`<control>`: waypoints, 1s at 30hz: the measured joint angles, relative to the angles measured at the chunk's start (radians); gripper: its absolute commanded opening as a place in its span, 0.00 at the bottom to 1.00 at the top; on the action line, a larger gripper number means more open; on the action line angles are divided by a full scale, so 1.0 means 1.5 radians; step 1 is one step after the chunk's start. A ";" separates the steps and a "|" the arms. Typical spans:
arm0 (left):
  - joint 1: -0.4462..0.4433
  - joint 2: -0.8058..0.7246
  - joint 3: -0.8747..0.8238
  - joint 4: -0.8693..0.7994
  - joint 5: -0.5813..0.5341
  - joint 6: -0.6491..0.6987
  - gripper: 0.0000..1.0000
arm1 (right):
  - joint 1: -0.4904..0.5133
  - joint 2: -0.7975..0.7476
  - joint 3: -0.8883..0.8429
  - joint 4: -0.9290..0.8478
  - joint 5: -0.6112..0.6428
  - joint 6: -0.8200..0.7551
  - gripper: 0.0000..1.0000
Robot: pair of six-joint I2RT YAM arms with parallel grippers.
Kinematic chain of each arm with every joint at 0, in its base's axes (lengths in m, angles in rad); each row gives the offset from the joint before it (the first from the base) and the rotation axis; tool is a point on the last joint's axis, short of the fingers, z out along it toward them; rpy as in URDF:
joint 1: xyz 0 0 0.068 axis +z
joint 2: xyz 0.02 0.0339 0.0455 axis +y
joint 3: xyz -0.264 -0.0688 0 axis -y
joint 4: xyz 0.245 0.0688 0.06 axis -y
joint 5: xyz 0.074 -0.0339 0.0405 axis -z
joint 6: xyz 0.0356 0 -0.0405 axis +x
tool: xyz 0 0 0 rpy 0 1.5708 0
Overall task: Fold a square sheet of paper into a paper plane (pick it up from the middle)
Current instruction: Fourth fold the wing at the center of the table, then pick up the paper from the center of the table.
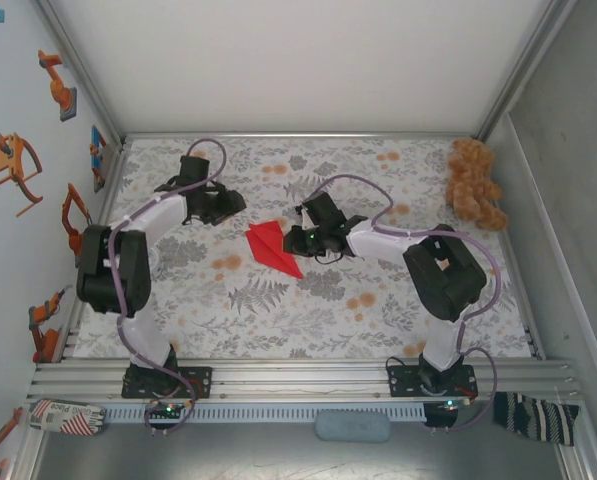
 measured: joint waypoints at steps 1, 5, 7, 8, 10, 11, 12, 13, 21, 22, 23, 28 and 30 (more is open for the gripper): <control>0.000 -0.024 -0.013 0.003 -0.003 -0.004 0.62 | -0.003 0.002 0.000 0.007 0.000 0.003 0.33; 0.000 -0.088 -0.063 0.017 -0.018 -0.025 0.81 | -0.015 0.019 0.001 0.025 -0.002 -0.002 0.39; 0.002 -0.111 -0.090 0.025 -0.024 -0.034 0.87 | -0.020 0.034 0.007 0.024 -0.002 -0.005 0.39; 0.003 -0.117 -0.099 0.028 -0.026 -0.038 0.88 | -0.022 0.041 0.012 0.022 -0.002 -0.006 0.39; 0.007 -0.132 -0.119 0.033 -0.032 -0.044 0.91 | -0.025 0.059 0.029 0.019 -0.003 -0.011 0.38; 0.009 -0.137 -0.126 0.034 -0.034 -0.046 0.91 | -0.026 0.068 0.038 0.019 -0.003 -0.013 0.36; 0.011 -0.142 -0.131 0.037 -0.034 -0.046 0.91 | -0.027 0.077 0.047 0.019 -0.006 -0.017 0.35; 0.013 -0.147 -0.134 0.038 -0.034 -0.048 0.92 | -0.028 0.084 0.054 0.019 -0.010 -0.022 0.33; 0.020 -0.159 -0.136 0.069 -0.022 -0.058 0.94 | -0.030 0.111 0.073 0.034 -0.055 -0.049 0.14; 0.021 -0.159 -0.136 0.071 -0.018 -0.060 0.94 | -0.030 0.114 0.075 0.035 -0.061 -0.052 0.11; 0.021 -0.159 -0.136 0.072 -0.015 -0.062 0.94 | -0.030 0.116 0.076 0.036 -0.064 -0.056 0.08; 0.025 -0.167 -0.137 0.081 0.004 -0.069 0.95 | -0.030 0.116 0.076 0.055 -0.079 -0.065 0.00; 0.026 -0.176 -0.137 0.085 0.014 -0.072 0.95 | -0.030 0.113 0.075 0.066 -0.081 -0.065 0.00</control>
